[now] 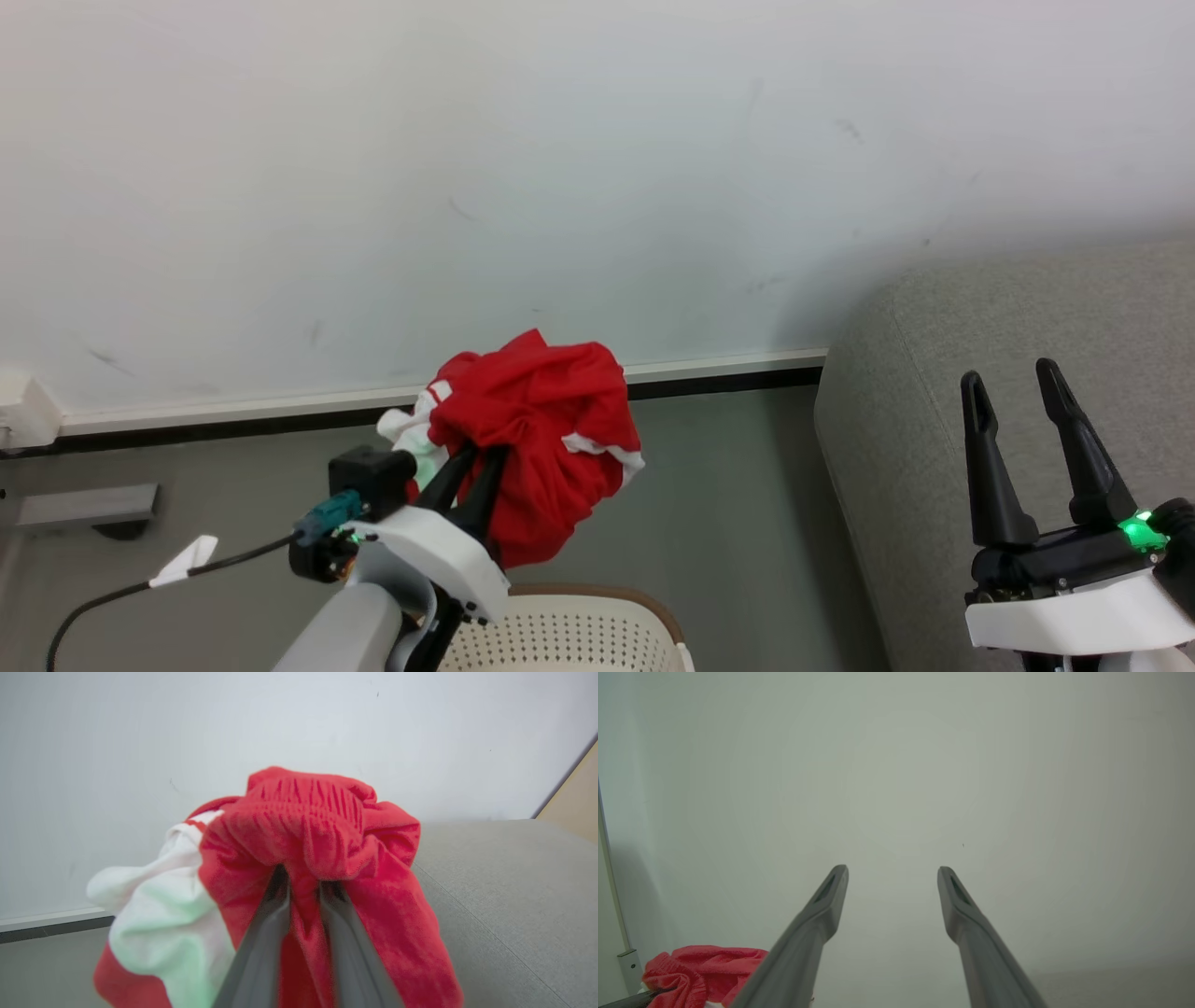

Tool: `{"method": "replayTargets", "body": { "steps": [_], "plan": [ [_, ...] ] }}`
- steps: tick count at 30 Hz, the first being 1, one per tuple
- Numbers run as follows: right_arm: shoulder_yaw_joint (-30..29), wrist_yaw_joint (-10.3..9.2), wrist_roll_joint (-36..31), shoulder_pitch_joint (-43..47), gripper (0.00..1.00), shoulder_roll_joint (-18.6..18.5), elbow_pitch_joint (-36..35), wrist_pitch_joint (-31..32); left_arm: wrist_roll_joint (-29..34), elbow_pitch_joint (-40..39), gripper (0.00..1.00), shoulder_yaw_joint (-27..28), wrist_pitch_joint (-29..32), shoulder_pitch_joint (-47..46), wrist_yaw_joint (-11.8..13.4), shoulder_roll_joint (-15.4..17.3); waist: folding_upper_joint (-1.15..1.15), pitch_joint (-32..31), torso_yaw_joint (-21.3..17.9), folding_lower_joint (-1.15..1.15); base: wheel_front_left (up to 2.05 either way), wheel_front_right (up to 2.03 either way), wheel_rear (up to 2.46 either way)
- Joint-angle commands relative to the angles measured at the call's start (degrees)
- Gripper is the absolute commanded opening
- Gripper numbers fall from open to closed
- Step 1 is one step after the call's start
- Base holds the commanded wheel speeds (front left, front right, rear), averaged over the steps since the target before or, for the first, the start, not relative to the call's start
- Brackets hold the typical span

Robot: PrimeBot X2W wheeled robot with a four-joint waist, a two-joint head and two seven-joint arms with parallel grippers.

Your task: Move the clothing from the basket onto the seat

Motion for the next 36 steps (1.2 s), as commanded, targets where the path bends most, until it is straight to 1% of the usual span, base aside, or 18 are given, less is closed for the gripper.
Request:
{"method": "replayTargets", "body": {
  "steps": [1, 10, 14, 17, 20, 25, 30, 31, 36],
  "plan": [
    [0.3, -0.12, -0.1, 1.2, 1.0, -0.4, 0.3, 0.0, 0.7, -3.5, 0.0, 0.2, 0.2, 0.7, 0.8, 1.0, 0.0, -0.7, 0.6, 0.01, 0.0, 0.0, 0.0],
    [2.0, -0.12, -0.4, 2.7, 1.0, -0.7, 0.8, 0.0, 1.2, -22.1, 0.0, 1.1, 4.7, 1.5, 4.8, 4.0, 0.0, -2.0, 0.9, 0.01, 0.0, 0.0, 0.0],
    [2.9, -0.12, -0.4, 2.9, 1.0, -0.8, 1.0, 0.0, 1.6, -28.8, 0.0, 1.4, 6.7, 2.4, 6.9, 5.0, 0.0, -2.2, 0.5, 0.01, 0.0, 0.0, 0.0],
    [3.6, -0.12, -0.4, 3.1, 1.0, -1.1, 1.2, 0.0, 1.6, -32.4, 0.0, 1.6, 8.0, 3.4, 8.0, 5.7, 0.0, -2.3, 0.2, 0.01, 0.0, 0.0, 0.0],
    [4.0, -0.12, -0.4, 3.0, 1.0, -1.3, 1.3, 0.0, 1.5, -34.1, 0.0, 1.6, 8.7, 4.0, 8.6, 5.9, 0.0, -2.2, 0.1, 0.01, 0.0, 0.0, 0.0],
    [7.3, -0.12, -0.3, 1.9, 1.0, -2.4, 1.7, 0.0, 1.2, -36.7, 0.0, 0.9, 9.8, 5.3, 9.2, 6.1, 0.0, -1.8, 0.2, 0.01, 0.0, 0.0, 0.0],
    [13.2, -0.12, -1.4, -0.5, 1.0, -3.8, 4.1, 0.0, 1.1, -37.0, 0.0, -0.1, 10.0, 5.6, 9.2, 5.5, 0.0, -1.3, 0.9, 0.01, 0.0, 0.0, 0.0],
    [13.2, -0.12, -1.4, -0.5, 1.0, -3.8, 4.1, 0.0, 1.1, -37.0, 0.0, -0.1, 10.0, 5.6, 9.2, 5.5, 0.0, -1.3, 0.9, 0.01, 0.0, 0.0, 0.0],
    [19.5, -0.12, -2.0, -4.7, 1.0, -4.8, 8.1, 0.0, 1.3, -36.9, 0.0, -1.7, 10.3, 5.3, 8.8, 4.5, 0.0, -1.0, 2.0, 0.01, 0.0, 0.0, 0.0]
  ]
}}
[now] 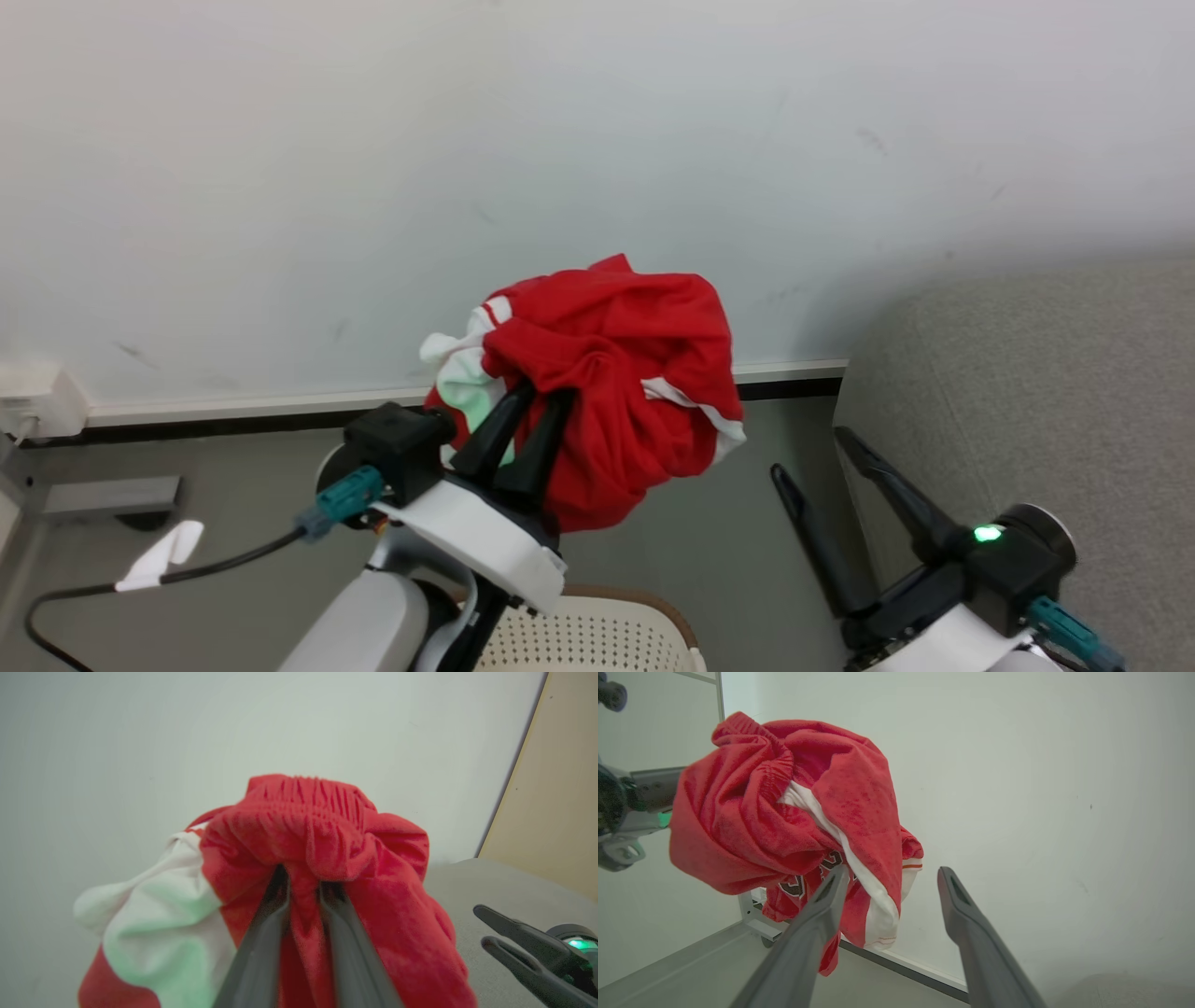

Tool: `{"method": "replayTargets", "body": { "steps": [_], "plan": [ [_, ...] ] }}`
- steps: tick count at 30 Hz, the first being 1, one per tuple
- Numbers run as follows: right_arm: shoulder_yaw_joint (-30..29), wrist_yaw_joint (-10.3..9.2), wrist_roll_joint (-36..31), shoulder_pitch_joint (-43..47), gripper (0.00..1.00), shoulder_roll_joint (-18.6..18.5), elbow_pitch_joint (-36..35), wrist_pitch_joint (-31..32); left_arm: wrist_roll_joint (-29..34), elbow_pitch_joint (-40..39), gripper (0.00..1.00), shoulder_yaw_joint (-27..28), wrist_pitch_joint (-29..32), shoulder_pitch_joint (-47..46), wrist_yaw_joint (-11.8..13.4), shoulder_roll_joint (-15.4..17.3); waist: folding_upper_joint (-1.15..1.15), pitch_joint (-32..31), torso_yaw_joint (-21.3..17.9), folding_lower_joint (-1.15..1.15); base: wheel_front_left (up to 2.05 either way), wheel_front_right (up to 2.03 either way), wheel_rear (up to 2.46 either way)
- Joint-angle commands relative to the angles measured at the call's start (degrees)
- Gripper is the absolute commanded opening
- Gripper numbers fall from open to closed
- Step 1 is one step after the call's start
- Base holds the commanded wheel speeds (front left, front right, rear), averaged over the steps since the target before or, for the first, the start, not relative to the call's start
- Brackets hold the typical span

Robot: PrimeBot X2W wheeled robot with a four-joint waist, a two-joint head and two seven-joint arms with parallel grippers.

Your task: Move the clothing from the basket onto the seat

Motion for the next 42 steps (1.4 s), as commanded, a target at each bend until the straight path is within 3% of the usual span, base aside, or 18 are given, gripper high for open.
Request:
{"method": "replayTargets", "body": {
  "steps": [1, 7, 19, 34, 35, 36, 37, 38, 42],
  "plan": [
    [1.3, -0.12, -0.6, -1.5, 1.0, -0.3, 1.0, 0.0, 0.2, 0.0, 0.0, -0.3, -0.1, 0.1, -0.2, -0.2, 0.0, 0.1, 0.5, 0.0, 0.0, 0.0, 0.0],
    [6.8, -0.12, -1.3, -6.8, 1.0, -0.5, 7.5, 0.0, -0.1, 0.6, 0.0, -2.2, -0.3, -0.4, -1.1, -1.7, 0.0, -0.1, 2.5, 0.0, 0.0, 0.0, 0.0],
    [11.3, -0.12, -2.3, -14.3, 1.0, -1.3, 17.0, 0.0, -0.3, 2.0, 0.0, -6.3, -0.2, -0.7, -3.2, -3.8, 0.0, -0.4, 8.4, 0.0, 0.0, 0.0, 0.0],
    [19.3, -0.12, -1.2, -19.9, 1.0, -1.7, 20.3, 0.0, -0.4, 5.4, 0.0, -11.3, 0.5, -1.2, -5.2, -5.9, 0.0, -0.2, 14.9, 0.0, 0.0, 0.0, 0.0],
    [19.3, -0.12, -0.8, -20.0, 0.91, -1.7, 19.8, 0.0, -0.5, 5.5, 0.0, -11.3, 0.4, -1.2, -5.2, -5.9, 0.0, -0.2, 15.0, 0.0, 0.0, 0.0, 0.0],
    [19.3, -0.12, -0.4, -20.0, 0.5, -1.8, 19.2, 0.0, -0.6, 5.6, 0.0, -11.3, 0.4, -1.2, -5.1, -5.9, 0.0, -0.1, 15.1, 0.0, 0.0, 0.0, 0.0],
    [19.3, -0.12, -0.1, -20.0, 0.16, -2.0, 18.7, 0.0, -0.5, 5.7, 0.0, -11.3, 0.4, -1.2, -5.1, -5.8, 0.0, 0.0, 15.2, 0.0, 0.0, 0.0, 0.0],
    [19.3, -0.12, 0.0, -19.9, 0.0, -2.1, 18.1, 0.0, -0.6, 5.8, 0.0, -11.2, 0.4, -1.2, -5.0, -5.8, 0.0, 0.0, 15.2, 0.0, 0.0, 0.0, 0.0],
    [19.0, -0.12, 0.5, -19.0, 0.0, -2.9, 16.9, 0.0, -0.8, 6.1, 0.0, -10.6, 0.0, -1.3, -4.6, -5.2, 0.0, 0.2, 14.7, 0.0, 0.0, 0.0, 0.0]
  ]
}}
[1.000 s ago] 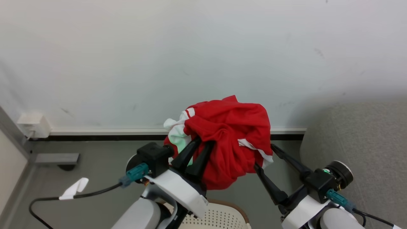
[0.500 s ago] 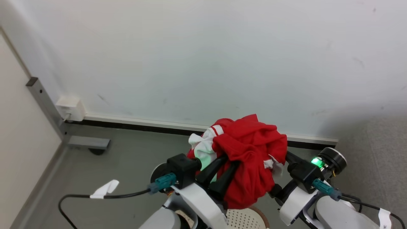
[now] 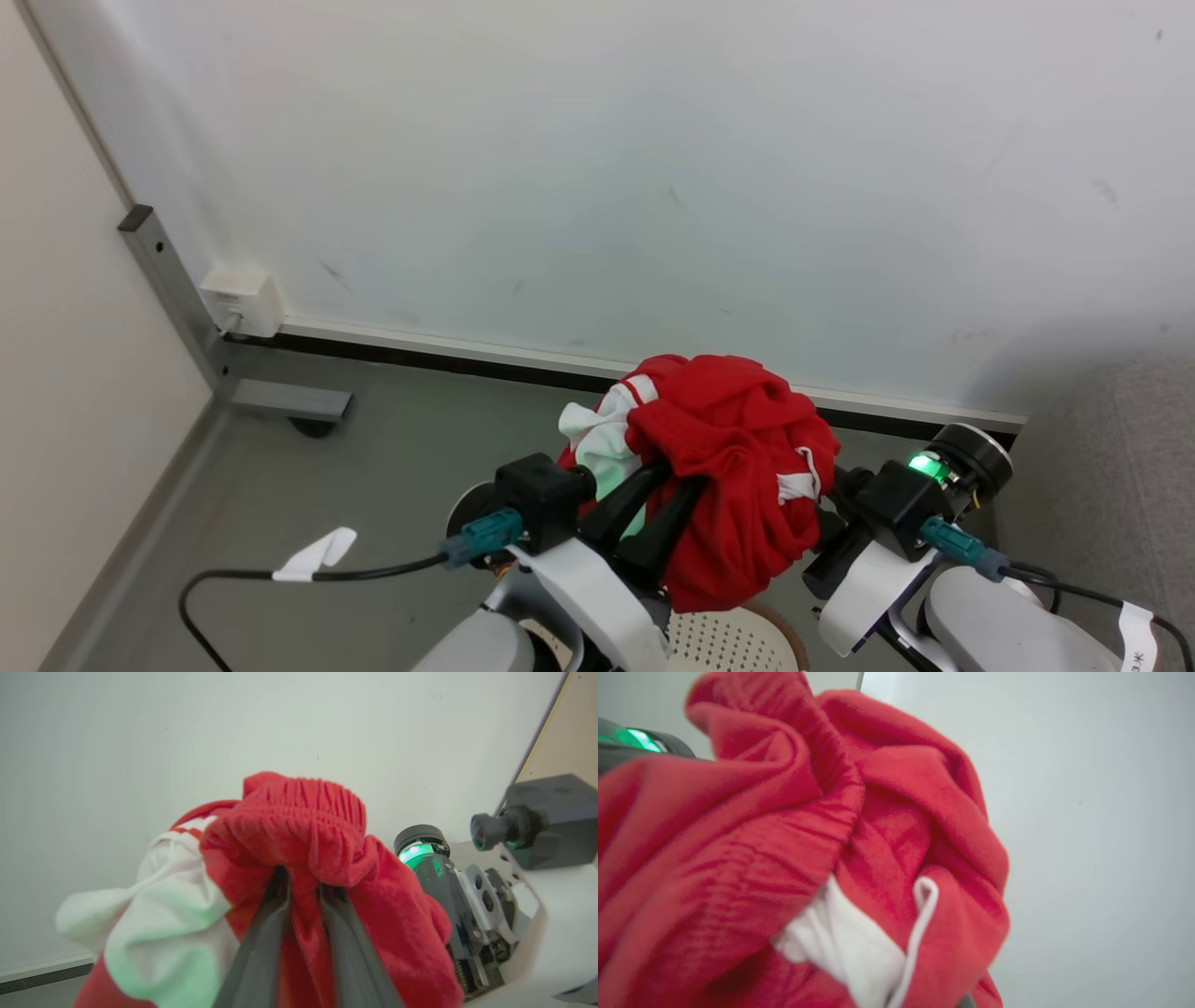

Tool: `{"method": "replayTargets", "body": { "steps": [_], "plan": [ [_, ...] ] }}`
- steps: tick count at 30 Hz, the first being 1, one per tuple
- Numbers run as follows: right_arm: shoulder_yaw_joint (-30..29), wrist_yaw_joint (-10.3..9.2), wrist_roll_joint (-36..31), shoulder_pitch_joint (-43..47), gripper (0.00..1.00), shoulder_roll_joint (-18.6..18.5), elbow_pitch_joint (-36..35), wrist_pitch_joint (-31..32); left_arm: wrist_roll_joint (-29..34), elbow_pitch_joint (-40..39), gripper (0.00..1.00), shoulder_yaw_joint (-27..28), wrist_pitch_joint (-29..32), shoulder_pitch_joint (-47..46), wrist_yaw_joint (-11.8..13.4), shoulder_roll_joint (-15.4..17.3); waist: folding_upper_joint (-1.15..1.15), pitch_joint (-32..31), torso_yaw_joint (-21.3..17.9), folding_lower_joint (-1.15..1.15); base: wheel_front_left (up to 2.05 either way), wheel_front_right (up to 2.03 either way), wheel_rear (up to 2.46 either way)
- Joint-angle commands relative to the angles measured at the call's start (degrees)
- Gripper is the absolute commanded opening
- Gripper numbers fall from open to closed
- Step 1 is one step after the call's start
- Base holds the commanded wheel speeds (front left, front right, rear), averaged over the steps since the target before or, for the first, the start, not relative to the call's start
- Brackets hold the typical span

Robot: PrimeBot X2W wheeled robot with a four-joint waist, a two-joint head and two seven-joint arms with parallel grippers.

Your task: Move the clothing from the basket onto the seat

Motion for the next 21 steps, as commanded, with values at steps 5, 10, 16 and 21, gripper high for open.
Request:
{"method": "replayTargets", "body": {
  "steps": [5, 10, 16, 21],
  "plan": [
    [-2.7, -0.12, 1.2, 1.8, 0.0, -1.2, -2.0, 0.0, -0.8, 0.9, 0.0, 1.4, -0.6, -0.2, 0.9, 1.2, 0.0, 0.2, -1.6, 0.0, 0.0, 0.0, 0.0],
    [-6.5, -0.14, 3.1, 3.7, 0.0, -1.3, -4.1, 0.0, -1.3, 1.6, 0.0, 2.3, -0.9, 0.6, 1.6, 2.1, 0.0, 0.0, -2.8, 0.0, 0.0, 0.0, 0.0],
    [-10.6, -0.17, 5.1, 6.0, 0.0, -1.1, -6.9, 0.0, -1.7, 2.1, 1.0, 2.4, -1.0, 1.4, 2.0, 2.5, 0.0, -0.2, -3.8, 0.0, 0.0, 0.0, 0.0],
    [-13.0, -0.15, 6.4, 7.3, 0.0, -1.2, -8.8, 0.0, -2.1, 2.3, 1.0, 2.2, -0.8, 1.8, 2.1, 2.5, 0.0, -0.4, -4.2, 0.0, 0.0, 0.0, 0.0]
  ]
}}
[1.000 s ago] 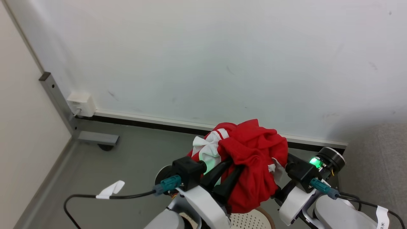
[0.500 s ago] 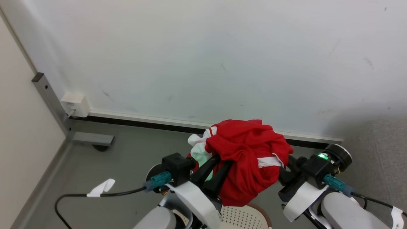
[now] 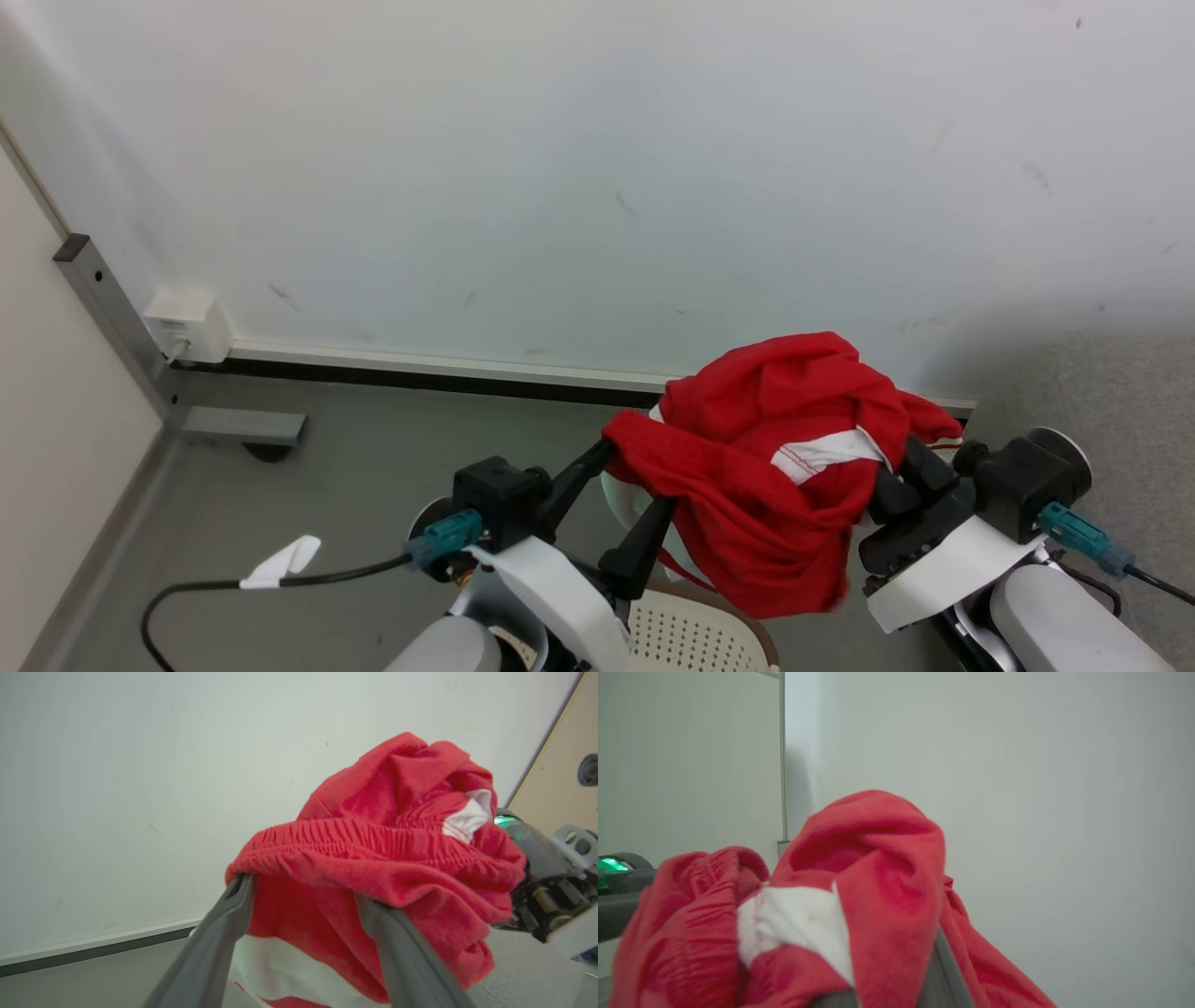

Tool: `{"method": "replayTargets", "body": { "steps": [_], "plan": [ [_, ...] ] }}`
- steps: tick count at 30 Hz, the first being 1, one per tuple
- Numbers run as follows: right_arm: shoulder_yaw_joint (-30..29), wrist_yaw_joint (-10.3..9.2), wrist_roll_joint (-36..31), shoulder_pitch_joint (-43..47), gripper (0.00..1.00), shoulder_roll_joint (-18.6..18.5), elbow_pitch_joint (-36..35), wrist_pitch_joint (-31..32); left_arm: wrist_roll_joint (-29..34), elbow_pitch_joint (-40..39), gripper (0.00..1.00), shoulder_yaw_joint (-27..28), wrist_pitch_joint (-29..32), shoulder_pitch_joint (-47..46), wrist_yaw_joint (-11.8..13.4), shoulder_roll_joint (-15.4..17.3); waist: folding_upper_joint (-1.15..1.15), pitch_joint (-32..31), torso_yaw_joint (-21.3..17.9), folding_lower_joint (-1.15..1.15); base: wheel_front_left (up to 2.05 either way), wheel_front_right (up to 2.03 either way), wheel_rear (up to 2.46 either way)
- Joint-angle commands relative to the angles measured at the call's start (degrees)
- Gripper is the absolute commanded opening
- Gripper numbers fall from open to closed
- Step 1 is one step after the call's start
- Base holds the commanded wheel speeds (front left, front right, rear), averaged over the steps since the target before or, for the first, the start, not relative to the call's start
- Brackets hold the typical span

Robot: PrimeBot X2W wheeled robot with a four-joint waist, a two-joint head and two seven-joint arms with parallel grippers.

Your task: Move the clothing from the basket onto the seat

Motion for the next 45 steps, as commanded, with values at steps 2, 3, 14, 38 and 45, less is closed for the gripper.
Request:
{"method": "replayTargets", "body": {
  "steps": [2, 3, 14, 38, 45],
  "plan": [
    [-1.5, -0.18, 1.1, 0.8, 0.0, -0.6, -1.2, 0.0, -0.5, 0.2, 1.0, 0.0, 0.0, 0.9, 0.2, 0.5, 0.0, -0.1, -0.2, 0.0, 0.0, 0.0, 0.0],
    [-1.8, -0.18, 1.2, 1.0, 0.0, -0.8, -1.5, 0.0, -0.6, 0.2, 1.0, 0.0, -0.1, 1.0, 0.3, 0.5, 0.0, -0.2, -0.2, 0.0, 0.0, 0.0, 0.0],
    [-8.2, -0.18, 0.3, 2.7, 0.0, -3.9, -5.0, 0.0, -0.8, 0.3, 1.0, 0.0, -0.8, 2.1, 1.0, 1.0, 0.0, -0.3, -3.2, 0.0, 0.0, 0.0, 0.0],
    [-14.4, -0.18, -1.1, 3.8, 0.0, -7.4, -10.1, 0.0, 1.7, 2.4, 1.0, -2.0, -3.5, -1.0, 0.6, 1.1, 0.0, 2.6, -23.9, 0.0, 0.0, 0.0, 0.0],
    [-14.9, -0.18, -0.9, 3.6, 0.0, -7.3, -10.6, 0.0, 2.8, 4.0, 1.0, -2.4, -4.6, -2.4, 0.4, 1.5, 0.0, 4.0, -30.1, 0.0, 0.0, 0.0, 0.0]
  ]
}}
